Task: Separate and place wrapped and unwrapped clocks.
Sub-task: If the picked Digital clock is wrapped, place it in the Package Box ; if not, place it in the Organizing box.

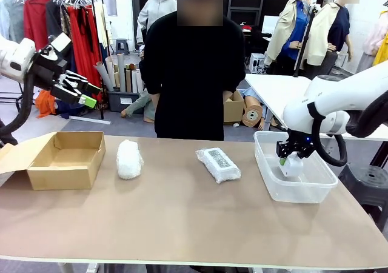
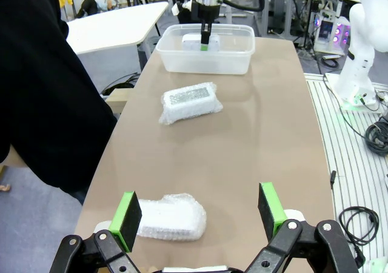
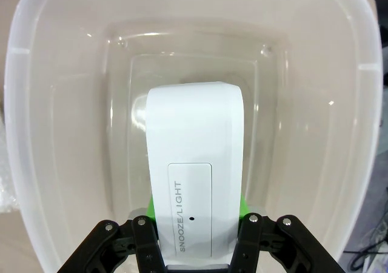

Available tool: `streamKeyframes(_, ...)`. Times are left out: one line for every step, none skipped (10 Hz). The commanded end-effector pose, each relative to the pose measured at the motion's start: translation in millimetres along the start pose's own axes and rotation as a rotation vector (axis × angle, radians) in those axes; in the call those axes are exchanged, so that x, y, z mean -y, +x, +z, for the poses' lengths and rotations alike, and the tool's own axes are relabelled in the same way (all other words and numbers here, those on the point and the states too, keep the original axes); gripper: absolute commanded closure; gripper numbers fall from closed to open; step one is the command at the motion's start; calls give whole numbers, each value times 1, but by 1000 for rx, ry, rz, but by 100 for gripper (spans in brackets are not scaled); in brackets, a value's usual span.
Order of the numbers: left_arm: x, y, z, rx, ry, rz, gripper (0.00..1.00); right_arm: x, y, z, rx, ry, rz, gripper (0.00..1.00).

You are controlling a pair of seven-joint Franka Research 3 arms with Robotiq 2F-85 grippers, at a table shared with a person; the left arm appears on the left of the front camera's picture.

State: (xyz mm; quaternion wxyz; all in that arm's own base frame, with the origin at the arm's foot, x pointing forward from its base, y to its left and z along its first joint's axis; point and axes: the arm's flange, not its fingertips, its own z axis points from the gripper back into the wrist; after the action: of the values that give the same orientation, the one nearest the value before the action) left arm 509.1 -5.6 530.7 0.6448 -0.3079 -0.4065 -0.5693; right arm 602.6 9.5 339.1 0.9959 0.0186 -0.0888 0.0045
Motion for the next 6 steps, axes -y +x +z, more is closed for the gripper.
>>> streamKeyframes(1, 2, 0, 2, -2, -5, 0, -6, -1, -12, 36, 11, -33, 100)
streamKeyframes(1, 2, 0, 2, -2, -5, 0, -5, 0, -13, 40, 12, -31, 100)
streamKeyframes(1, 2, 0, 2, -2, -5, 0, -7, -1, -16, 43, 17, -40, 100)
streamKeyframes(1, 2, 0, 2, -2, -5, 0, -6, 0, -16, 36, 13, -43, 100)
streamKeyframes(1, 2, 0, 2, -2, -5, 0, -4, -1, -17, 26, 7, -50, 88)
streamKeyframes(1, 2, 0, 2, -2, -5, 0, -5, -1, -17, 20, 4, -61, 69)
